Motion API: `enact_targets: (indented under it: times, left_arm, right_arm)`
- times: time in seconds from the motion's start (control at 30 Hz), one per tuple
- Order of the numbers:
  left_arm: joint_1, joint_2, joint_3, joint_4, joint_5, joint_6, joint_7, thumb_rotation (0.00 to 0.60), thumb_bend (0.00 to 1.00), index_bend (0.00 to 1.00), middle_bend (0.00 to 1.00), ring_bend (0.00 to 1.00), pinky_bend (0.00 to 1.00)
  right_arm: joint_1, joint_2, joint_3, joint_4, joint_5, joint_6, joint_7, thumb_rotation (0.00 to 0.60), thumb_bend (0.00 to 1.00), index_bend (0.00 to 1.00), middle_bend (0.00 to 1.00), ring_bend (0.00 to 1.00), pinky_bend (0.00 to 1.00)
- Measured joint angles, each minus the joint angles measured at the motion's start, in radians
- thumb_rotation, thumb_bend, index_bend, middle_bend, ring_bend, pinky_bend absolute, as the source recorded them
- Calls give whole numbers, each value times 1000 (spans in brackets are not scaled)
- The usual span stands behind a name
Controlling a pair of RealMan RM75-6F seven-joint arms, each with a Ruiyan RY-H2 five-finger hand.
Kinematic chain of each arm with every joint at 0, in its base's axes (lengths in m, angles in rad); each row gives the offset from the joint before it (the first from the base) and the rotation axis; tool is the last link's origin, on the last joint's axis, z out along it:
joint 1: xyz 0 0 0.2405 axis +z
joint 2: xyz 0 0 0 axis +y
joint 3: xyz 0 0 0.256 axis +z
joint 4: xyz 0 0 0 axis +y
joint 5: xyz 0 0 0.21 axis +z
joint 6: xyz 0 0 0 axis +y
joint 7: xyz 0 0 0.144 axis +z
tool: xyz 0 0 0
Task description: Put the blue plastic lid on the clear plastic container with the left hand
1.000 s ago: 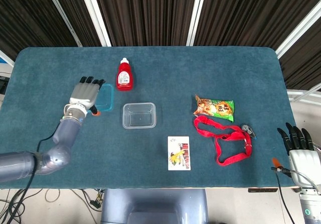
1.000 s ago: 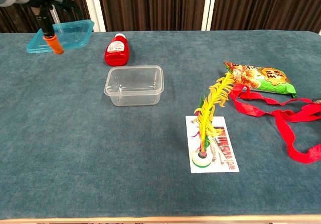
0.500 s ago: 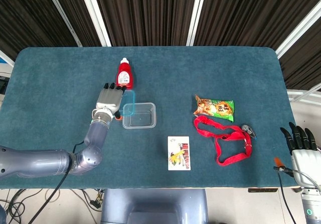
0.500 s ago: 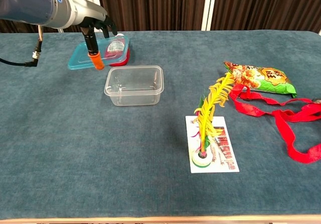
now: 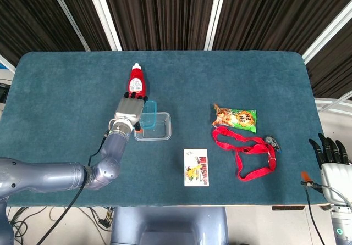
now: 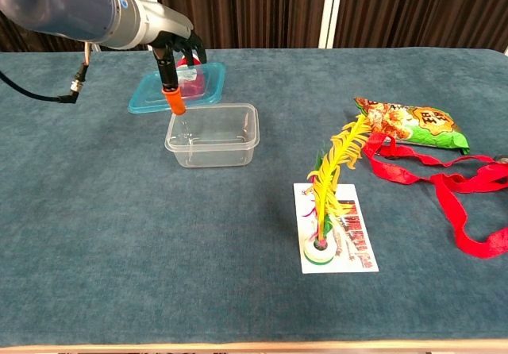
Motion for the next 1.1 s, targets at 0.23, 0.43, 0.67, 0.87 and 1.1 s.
enact_targets:
  times: [0.23,0.43,0.67,0.87,1.1]
  left_arm:
    - [-33,-42,-21,9,-54,11,42,600,338,149,387,0,13]
    - [-40,-93,-36,37,-45,37,44,600,338,148,387,0,13]
    - [-34,-127,-57,40,-16,77,32,600,338,148,389,0,13]
    - [-24,-142,-74,27,-14,101,36,600,338,148,390,0,13]
    - [-11,-151,-86,27,-6,86,39,600,338,148,390,0,13]
  right_arm:
    - [0,0,0,1,0,-1,2,600,269,136,0,34,0]
    - [-1,0,0,1,-1,1,0,600,269,136,0,33,0]
    - [-1,0,0,1,-3,2,-1,600,268,136,0,33,0]
    - [-1,0,1,1,-1,2,-3,600,268,136,0,33,0]
    - [-2,0,2,0,1,3,-4,600,269,136,0,33,0]
